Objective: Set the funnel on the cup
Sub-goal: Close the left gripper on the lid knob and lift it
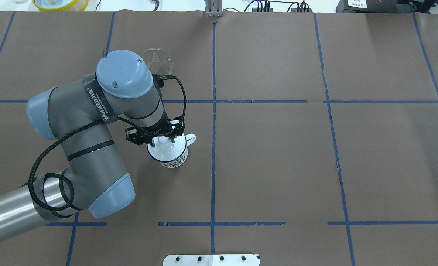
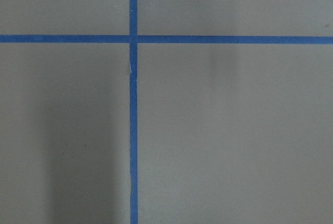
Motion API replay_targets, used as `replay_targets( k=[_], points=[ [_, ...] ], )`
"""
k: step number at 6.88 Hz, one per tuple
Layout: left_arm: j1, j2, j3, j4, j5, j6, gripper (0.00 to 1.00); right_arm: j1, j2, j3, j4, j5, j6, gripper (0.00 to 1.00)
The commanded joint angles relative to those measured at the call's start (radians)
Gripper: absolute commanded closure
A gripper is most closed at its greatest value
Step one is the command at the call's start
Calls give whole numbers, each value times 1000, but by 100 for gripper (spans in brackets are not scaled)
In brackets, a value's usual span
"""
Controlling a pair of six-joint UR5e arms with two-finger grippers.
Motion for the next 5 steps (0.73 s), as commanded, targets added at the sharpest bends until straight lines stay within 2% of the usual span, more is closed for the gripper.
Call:
replay_targets(
  k=[1, 2, 4, 5],
  points=[
    [0, -1, 1, -3, 8, 2, 42, 0, 0, 0, 0, 0, 0, 0],
    [0, 1, 3, -3, 8, 2, 44, 0, 0, 0, 0, 0, 0, 0],
    [-1, -2, -3, -3, 8, 2, 84, 0, 0, 0, 0, 0, 0, 0],
    [-1, -4, -10, -1, 8, 2, 100, 0, 0, 0, 0, 0, 0, 0]
  ],
)
